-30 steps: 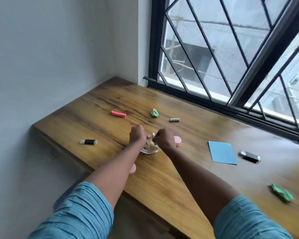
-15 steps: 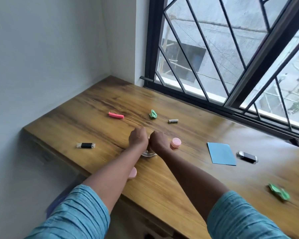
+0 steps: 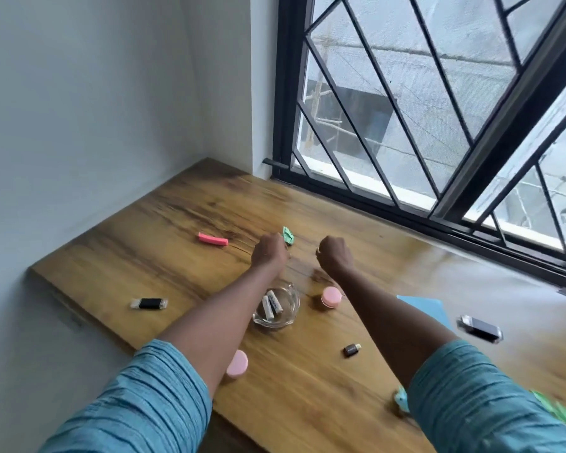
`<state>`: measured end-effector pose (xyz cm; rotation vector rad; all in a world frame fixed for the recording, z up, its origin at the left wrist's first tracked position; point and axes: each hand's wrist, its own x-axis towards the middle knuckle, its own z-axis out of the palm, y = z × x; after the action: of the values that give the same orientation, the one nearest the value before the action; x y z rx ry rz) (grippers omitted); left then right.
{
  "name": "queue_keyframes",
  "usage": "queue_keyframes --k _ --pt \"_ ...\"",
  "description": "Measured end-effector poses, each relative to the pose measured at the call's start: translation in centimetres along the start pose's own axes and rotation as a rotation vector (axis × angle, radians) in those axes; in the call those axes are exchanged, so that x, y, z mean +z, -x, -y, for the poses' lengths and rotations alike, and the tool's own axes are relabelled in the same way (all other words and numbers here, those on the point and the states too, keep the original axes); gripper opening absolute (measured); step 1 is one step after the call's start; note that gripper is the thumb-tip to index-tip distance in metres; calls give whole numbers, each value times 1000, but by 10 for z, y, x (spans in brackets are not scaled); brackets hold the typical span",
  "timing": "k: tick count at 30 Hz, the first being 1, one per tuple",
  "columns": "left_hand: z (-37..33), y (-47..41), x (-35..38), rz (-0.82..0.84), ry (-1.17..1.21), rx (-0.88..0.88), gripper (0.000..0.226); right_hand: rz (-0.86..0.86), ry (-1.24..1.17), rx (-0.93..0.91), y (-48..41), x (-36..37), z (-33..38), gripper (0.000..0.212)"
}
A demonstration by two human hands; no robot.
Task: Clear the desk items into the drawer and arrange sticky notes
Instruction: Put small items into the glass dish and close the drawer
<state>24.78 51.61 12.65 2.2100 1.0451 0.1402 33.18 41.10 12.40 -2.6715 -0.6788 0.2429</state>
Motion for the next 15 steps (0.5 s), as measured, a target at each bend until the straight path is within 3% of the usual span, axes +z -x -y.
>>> queue_keyframes --k 9,15 --pt "-26 -33 36 40 -18 35 23 131 233 -222 -43 13 -28 29" --pt "-19 -35 33 17 37 13 20 107 120 -101 -32 13 -20 24"
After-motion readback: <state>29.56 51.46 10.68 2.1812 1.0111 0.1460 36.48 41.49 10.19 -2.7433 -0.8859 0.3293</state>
